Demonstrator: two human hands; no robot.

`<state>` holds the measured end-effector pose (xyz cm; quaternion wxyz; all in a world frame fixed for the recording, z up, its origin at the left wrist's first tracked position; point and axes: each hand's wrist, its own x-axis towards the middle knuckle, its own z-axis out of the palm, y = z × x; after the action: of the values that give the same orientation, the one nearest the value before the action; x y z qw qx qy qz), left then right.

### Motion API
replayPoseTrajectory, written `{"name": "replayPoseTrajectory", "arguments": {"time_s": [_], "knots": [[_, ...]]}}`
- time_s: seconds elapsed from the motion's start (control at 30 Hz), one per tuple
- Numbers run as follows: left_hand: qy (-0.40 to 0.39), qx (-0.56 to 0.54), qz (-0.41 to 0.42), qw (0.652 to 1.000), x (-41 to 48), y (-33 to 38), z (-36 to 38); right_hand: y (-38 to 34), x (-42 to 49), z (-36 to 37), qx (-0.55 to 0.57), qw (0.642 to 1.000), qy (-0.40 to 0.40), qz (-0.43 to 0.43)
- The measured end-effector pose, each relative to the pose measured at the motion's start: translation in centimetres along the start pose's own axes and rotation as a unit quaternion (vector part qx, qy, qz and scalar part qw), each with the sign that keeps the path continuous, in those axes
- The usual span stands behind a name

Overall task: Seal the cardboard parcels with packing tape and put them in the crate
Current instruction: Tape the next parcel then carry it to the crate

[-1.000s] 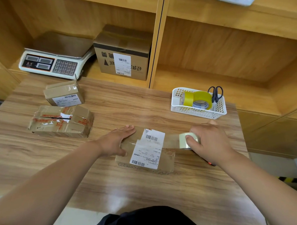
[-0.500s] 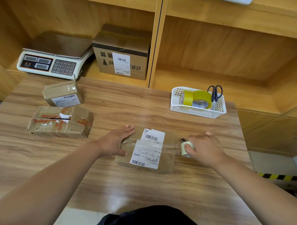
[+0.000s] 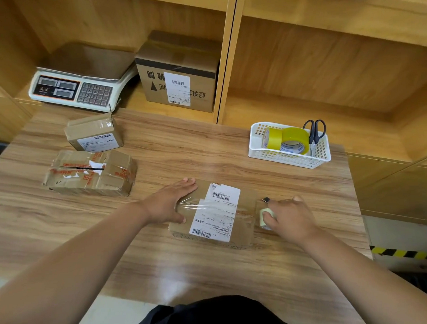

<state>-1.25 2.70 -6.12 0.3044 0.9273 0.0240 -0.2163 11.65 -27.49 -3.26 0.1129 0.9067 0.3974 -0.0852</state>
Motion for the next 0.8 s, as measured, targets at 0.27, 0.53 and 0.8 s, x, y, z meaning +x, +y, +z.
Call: {"name": "replayPoseTrajectory", "arguments": {"time_s": [0.27,0.53,0.8], "knots": [[0.001,-0.019,-0.008,1.000,0.0,0.1,0.1,-1.1,0.6,1.5,-0.003,1.000,-0.013,0.023],[0.017,-0.031,-0.013,0.999,-0.3,0.8,0.0,-0.6,-0.1,2.1,0.012,0.998,-0.064,0.020],[0.057,0.023,-0.028,0.998,-0.6,1.5,0.9,-1.0,-0.3,0.6,0.231,0.965,-0.053,0.116]]}}
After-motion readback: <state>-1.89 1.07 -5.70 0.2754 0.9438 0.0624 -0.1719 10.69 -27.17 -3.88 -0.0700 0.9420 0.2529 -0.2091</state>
